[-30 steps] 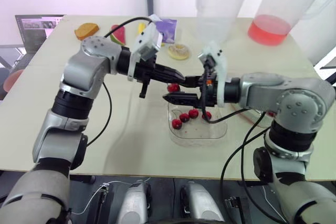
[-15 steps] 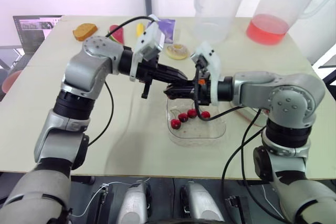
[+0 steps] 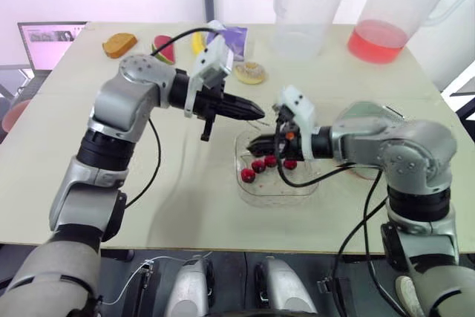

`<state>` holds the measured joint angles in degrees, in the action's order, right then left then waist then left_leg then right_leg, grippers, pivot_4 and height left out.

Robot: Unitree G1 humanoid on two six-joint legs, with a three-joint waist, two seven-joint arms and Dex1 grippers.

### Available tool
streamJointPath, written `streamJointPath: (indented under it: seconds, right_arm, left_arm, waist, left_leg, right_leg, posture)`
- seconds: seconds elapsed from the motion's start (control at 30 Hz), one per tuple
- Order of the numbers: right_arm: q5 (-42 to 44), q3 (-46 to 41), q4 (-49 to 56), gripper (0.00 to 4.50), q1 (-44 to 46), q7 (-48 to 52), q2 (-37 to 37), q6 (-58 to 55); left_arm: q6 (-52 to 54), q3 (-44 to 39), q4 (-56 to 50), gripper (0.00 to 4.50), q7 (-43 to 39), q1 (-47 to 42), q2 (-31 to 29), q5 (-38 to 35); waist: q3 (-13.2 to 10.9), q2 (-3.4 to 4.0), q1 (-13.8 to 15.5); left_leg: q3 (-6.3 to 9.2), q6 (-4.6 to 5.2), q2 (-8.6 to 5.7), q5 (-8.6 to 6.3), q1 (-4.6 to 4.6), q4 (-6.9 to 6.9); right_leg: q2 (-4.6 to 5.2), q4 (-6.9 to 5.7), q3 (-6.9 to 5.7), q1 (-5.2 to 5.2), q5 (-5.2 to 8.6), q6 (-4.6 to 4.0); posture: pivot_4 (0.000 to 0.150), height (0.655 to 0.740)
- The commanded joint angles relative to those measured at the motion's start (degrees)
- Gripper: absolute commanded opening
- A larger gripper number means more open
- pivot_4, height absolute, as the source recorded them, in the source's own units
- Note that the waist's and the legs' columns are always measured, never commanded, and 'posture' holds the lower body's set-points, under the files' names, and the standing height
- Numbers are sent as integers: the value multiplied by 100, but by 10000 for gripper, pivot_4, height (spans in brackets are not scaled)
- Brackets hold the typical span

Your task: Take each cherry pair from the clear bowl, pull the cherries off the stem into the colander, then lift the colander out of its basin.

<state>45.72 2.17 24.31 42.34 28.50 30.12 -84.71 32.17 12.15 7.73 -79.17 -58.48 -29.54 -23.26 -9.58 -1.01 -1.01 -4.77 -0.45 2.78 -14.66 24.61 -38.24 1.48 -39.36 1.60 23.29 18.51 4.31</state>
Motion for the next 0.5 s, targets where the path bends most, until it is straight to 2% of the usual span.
streamJointPath:
  seconds: [0.03,0.23,0.37,0.5]
  right_arm:
    - [31,-126,165,1786,40,-12,37,17]
    - [154,-496,295,1786,-72,-53,130,-87]
    - [103,-1272,403,1786,-351,-31,773,-190]
    - [-302,-2084,138,1786,-692,-253,1454,-9]
  left_arm:
    - [-36,-161,-139,0,22,-143,-23,-86]
    - [-35,-154,-145,0,14,-130,-37,-76]
    - [-4,-172,-200,0,9,-23,-143,-67]
    - [70,-191,-356,0,63,163,-285,-100]
  waist:
    - [0,0,-1]
    - [0,0,11]
    - [0,-1,48]
    - [0,-1,31]
  left_leg:
    - [0,0,0,0,0,0]
    - [0,0,0,0,0,0]
    - [2,1,-2,0,3,0]
    - [1,6,-5,-3,6,0]
  right_leg:
    - [0,0,0,0,0,0]
    - [0,0,0,0,0,0]
    - [2,1,0,-1,0,0]
    - [8,13,0,-4,0,1]
  posture:
    - [1500,7400]
    - [1500,7400]
    - [1500,7400]
    - [1500,7400]
